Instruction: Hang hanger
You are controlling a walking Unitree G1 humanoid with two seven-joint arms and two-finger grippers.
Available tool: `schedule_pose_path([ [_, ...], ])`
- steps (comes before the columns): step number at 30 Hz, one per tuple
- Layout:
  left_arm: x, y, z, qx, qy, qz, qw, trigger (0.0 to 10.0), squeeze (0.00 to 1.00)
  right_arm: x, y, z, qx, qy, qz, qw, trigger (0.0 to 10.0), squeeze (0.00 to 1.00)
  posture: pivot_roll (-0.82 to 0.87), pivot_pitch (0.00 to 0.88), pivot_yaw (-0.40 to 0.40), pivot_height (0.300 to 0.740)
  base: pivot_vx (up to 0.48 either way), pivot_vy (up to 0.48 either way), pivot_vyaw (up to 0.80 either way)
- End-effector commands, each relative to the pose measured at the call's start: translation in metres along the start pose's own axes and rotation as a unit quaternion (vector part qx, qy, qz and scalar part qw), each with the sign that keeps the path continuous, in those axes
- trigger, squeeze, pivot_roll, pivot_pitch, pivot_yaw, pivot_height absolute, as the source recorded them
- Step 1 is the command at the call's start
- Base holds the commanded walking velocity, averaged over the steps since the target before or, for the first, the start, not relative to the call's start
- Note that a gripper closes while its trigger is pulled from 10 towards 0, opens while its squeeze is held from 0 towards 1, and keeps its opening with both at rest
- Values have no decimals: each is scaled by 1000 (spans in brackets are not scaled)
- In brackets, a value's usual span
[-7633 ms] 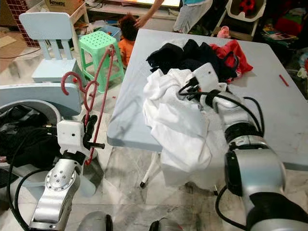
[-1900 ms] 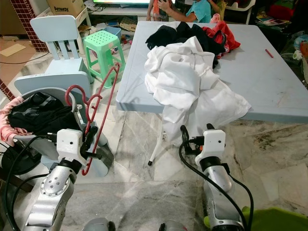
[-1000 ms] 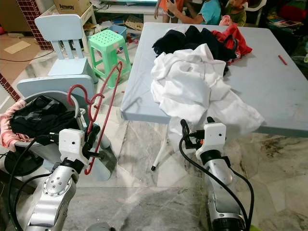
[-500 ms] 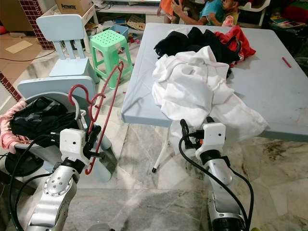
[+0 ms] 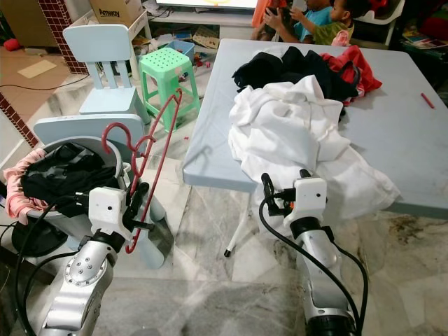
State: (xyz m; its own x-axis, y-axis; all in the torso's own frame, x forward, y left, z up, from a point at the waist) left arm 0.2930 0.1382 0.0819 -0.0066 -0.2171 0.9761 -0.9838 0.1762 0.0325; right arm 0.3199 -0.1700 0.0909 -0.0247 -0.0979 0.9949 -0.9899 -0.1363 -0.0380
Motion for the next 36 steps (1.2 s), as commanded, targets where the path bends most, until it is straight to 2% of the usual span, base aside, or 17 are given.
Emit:
schedule_pose_path([
  [1, 7, -4, 9, -14, 2, 14, 1000, 10000, 0, -5, 3, 11, -17, 8, -13, 1000, 10000, 961, 32, 0, -7, 740, 401, 0, 0],
  [15, 7, -4, 10, -16, 2, 13, 1000, 10000, 0, -7, 3, 12, -20, 14, -18, 1000, 10000, 957, 32, 0, -5, 740, 384, 0, 0],
  [20, 5, -4, 9, -10, 2, 8, 1000, 10000, 0, -12, 4, 11, -14, 15, -32, 999, 10000, 925, 35, 0, -10, 740, 55, 0, 0],
  [22, 5, -4, 9, -9, 1, 7, 1000, 10000, 0, -17, 5, 11, -7, 14, -47, 999, 10000, 847, 37, 0, -11, 740, 0, 0, 0],
  [23, 4, -4, 9, -9, 1, 5, 1000, 10000, 0, -21, 7, 11, 0, 11, -59, 998, 10000, 639, 37, 0, -11, 740, 0, 0, 0],
  [24, 4, -4, 9, -9, 1, 5, 1000, 10000, 0, -21, 7, 11, 0, 11, -59, 998, 10000, 639, 37, 0, -11, 740, 0, 0, 0],
  [25, 4, -4, 9, -9, 0, 4, 1000, 10000, 0, -24, 9, 11, 8, 7, -71, 997, 10000, 455, 38, 0, -12, 740, 0, 0, 0],
  [26, 4, -4, 9, -9, 0, 4, 1000, 10000, 0, -26, 11, 11, 12, 5, -76, 997, 10000, 455, 38, 0, -12, 740, 0, 0, 0],
  [27, 3, -4, 9, -9, 0, 3, 1000, 10000, 0, -27, 12, 11, 19, 2, -80, 997, 10000, 20, 37, 0, -12, 740, 0, 0, 0],
  [31, 2, -4, 10, -11, 1, 1, 1000, 10000, 0, -28, 14, 18, 41, -25, -102, 994, 10000, 0, 34, 0, -11, 740, 0, 0, 0],
  [35, 3, -4, 11, -14, 1, 1, 1000, 10000, 0, -28, 14, 15, 75, -43, -126, 988, 10000, 0, 32, 0, -10, 740, 0, 0, 0],
  [36, 2, -4, 11, -14, 0, 1, 1000, 10000, 0, -30, 14, 14, 96, -40, -147, 984, 10000, 0, 31, 0, -6, 740, 0, 0, 0],
])
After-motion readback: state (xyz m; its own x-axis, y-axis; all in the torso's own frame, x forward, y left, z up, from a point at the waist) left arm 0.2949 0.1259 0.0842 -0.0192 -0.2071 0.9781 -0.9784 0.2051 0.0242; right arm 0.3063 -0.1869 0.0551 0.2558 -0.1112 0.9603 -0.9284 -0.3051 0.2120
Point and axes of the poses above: a point about 5 cm out from each wrist's last joint towards the gripper, its own y axis pointing back from the gripper into the wrist, its own x axis along the axis of the wrist's last joint, z = x × y, the point moved 5 cm from there along -y, pointing out of the wrist towards the gripper, and after that the axes turned 8 degrees about -y, right-handed, at the moved point
